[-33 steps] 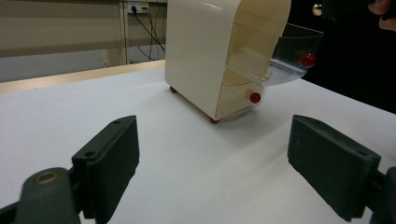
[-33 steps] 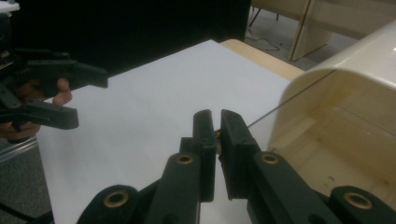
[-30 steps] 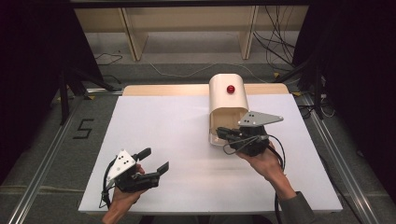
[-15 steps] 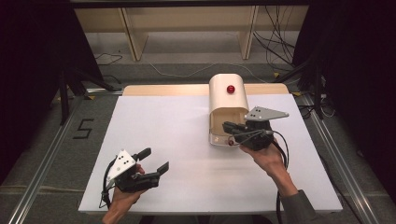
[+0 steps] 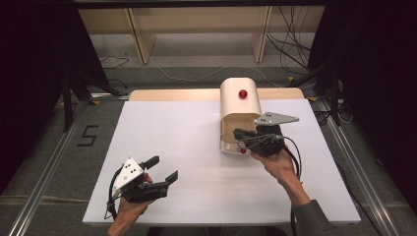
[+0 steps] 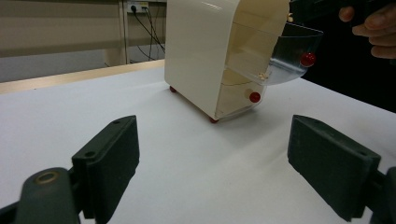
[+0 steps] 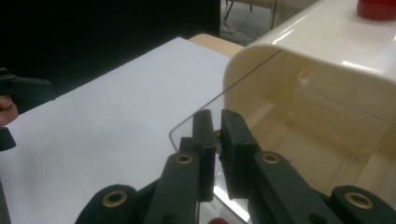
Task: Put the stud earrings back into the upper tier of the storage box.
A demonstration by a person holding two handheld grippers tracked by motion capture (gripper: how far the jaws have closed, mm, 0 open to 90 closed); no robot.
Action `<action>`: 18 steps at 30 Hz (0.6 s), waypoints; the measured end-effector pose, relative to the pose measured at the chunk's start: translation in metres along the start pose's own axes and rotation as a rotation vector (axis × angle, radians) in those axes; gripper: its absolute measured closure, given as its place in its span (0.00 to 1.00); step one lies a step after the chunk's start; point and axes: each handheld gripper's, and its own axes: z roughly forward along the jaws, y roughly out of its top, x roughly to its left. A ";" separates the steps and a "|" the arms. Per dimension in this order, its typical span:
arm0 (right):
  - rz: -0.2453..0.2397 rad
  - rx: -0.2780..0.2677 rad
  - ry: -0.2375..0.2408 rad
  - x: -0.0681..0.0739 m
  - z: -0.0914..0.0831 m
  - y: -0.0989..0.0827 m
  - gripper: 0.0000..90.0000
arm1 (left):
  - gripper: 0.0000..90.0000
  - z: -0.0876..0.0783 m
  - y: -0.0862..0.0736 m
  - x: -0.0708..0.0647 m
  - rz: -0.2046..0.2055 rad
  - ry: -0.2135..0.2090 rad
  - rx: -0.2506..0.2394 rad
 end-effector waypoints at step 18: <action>0.029 -0.020 0.037 -0.004 -0.001 0.000 0.78 | 0.18 0.000 0.000 0.000 -0.002 0.002 0.000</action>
